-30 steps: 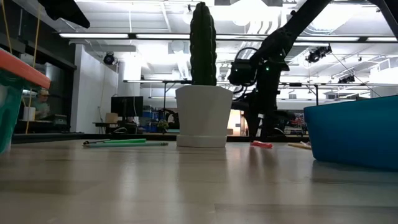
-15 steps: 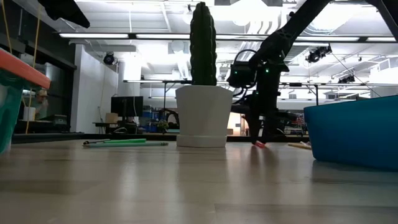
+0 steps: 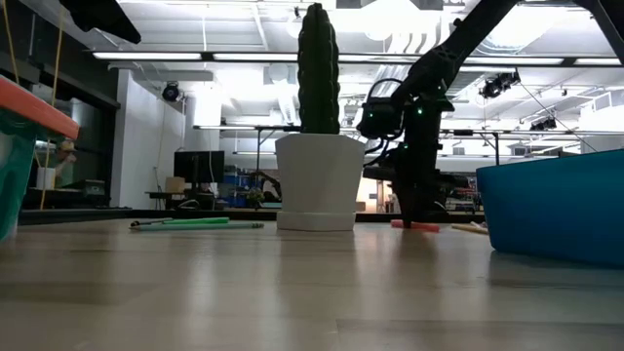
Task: Sort pens & pencils
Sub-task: Put the orange pen into the blue bin
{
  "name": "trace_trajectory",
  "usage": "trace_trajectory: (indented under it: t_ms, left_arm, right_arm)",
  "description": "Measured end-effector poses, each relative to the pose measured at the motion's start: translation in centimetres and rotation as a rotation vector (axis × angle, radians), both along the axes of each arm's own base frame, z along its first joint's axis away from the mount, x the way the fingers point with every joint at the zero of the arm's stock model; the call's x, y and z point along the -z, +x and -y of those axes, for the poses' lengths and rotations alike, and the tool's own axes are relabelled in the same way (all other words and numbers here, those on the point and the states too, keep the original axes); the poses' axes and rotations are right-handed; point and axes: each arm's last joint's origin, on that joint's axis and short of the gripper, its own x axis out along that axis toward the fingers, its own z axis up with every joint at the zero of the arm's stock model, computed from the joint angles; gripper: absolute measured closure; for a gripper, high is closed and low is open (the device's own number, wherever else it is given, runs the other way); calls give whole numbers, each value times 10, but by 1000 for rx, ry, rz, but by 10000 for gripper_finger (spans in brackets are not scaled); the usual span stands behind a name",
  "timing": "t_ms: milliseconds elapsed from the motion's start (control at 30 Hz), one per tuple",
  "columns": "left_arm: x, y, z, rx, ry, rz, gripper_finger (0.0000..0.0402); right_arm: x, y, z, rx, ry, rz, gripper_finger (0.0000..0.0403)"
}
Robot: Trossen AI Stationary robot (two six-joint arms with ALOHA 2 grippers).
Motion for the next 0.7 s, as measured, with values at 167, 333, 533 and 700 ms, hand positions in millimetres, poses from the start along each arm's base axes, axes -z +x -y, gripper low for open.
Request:
trace_trajectory:
  t_ms: [167,333,533,700]
  left_arm:
    - [0,0,0,0,0,0,350]
    - [0,0,0,0,0,0,350]
    - [0,0,0,0,0,-1,350]
    - [0,0,0,3,-3,-2,350]
  right_arm:
    - [0,-2,-1,-23,12,-24,376]
    - [-2,-3,-2,-49,27,-53,375]
    - [-25,3,4,-103,-7,-120,375]
    - [-49,11,9,-141,-47,-135,375]
